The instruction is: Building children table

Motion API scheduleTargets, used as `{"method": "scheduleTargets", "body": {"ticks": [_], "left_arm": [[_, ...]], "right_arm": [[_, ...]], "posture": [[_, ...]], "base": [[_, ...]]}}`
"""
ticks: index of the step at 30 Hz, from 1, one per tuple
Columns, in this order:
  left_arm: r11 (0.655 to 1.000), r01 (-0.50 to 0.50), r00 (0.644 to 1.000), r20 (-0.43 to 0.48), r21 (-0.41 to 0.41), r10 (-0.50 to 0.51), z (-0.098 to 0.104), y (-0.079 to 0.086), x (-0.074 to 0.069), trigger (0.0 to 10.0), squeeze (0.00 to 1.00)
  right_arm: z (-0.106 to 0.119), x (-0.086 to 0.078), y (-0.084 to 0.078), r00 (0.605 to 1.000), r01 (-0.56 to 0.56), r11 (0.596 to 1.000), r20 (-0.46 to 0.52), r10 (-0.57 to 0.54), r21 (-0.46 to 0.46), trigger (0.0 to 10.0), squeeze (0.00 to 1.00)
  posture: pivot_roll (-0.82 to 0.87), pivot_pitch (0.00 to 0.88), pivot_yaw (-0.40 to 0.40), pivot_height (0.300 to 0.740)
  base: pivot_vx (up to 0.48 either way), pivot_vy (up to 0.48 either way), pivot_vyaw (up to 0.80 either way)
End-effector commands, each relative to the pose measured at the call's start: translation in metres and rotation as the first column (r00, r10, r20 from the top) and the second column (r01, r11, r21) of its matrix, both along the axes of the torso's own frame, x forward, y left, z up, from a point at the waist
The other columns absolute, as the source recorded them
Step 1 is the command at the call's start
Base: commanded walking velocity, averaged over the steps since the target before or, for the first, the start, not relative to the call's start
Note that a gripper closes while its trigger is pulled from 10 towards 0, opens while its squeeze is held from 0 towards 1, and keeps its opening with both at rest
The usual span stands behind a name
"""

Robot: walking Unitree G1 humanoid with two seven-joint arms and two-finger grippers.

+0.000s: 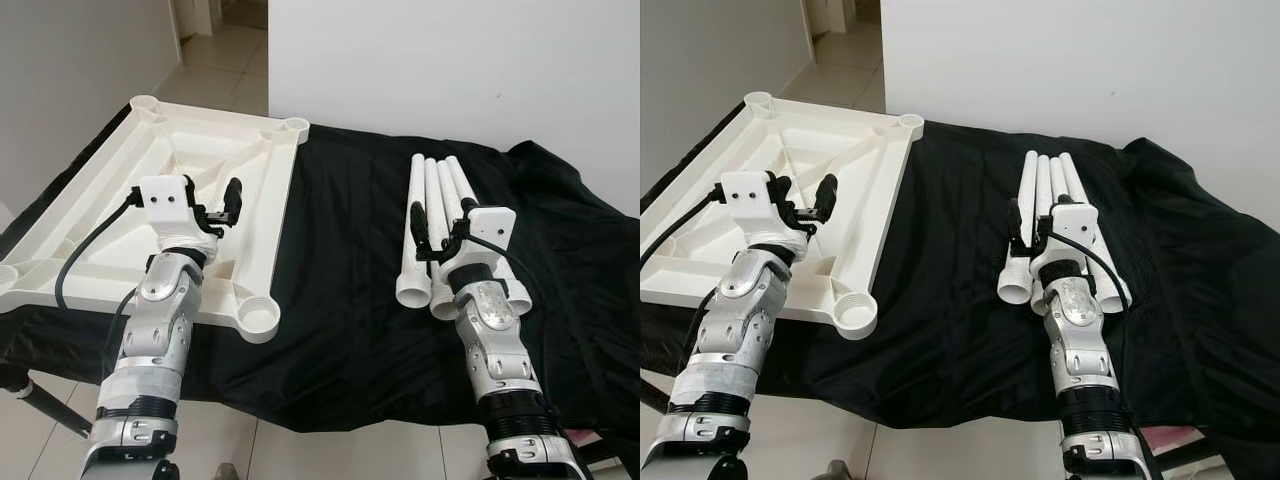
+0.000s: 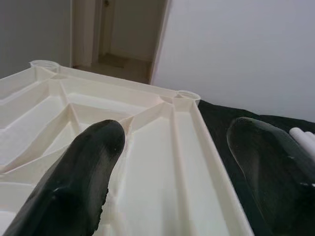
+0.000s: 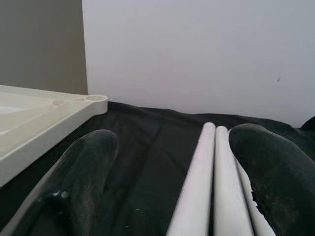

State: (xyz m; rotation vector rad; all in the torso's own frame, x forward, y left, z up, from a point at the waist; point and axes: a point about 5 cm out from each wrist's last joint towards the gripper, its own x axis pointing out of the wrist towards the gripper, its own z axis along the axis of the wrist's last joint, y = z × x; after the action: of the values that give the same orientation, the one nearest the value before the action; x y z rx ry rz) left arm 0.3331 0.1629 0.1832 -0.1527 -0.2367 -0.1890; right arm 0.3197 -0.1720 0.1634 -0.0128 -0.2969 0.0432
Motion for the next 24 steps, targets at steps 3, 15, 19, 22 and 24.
{"method": "scheduleTargets", "body": {"ticks": [3, 15, 19, 22, 24], "left_arm": [[0.999, 0.045, 0.999, -0.009, 0.018, -0.045, 0.0006, -0.0043, 0.0009, 10.0, 0.00], [0.997, 0.067, 0.998, -0.013, 0.031, -0.066, 0.0004, -0.0054, 0.0012, 10.0, 0.00], [0.997, 0.070, 0.998, -0.012, 0.031, -0.070, 0.0010, -0.0063, 0.0013, 10.0, 0.00], [0.997, 0.075, 0.997, -0.011, 0.033, -0.075, 0.0010, -0.0073, 0.0010, 10.0, 0.00], [0.996, 0.078, 0.997, -0.012, 0.031, -0.078, 0.0010, -0.0076, 0.0010, 10.0, 0.00]], "right_arm": [[-0.0039, -0.0015, 0.0000, 1.000, 0.010, 1.000, -0.010, -0.010, -0.001, 10.0, 0.00], [-0.0064, -0.0045, 0.0002, 1.000, 0.016, 1.000, -0.017, -0.016, -0.003, 10.0, 0.00], [-0.0070, -0.0050, -0.0004, 1.000, 0.016, 1.000, -0.019, -0.016, -0.007, 10.0, 0.00], [-0.0073, -0.0056, -0.0017, 1.000, 0.019, 1.000, -0.020, -0.020, -0.010, 10.0, 0.00], [-0.0073, -0.0056, -0.0020, 1.000, 0.020, 1.000, -0.020, -0.021, -0.011, 10.0, 0.00]], "posture": [[0.02, 0.000, -0.031, 0.740], [0.02, 0.000, -0.035, 0.740], [0.02, 0.000, -0.035, 0.740], [0.02, 0.000, -0.034, 0.740], [0.02, 0.000, -0.034, 0.740]], "base": [[0.000, 0.322, 0.00], [0.000, 0.331, 0.00], [0.000, 0.334, 0.00], [0.000, 0.334, 0.00], [0.000, 0.336, 0.00]]}}
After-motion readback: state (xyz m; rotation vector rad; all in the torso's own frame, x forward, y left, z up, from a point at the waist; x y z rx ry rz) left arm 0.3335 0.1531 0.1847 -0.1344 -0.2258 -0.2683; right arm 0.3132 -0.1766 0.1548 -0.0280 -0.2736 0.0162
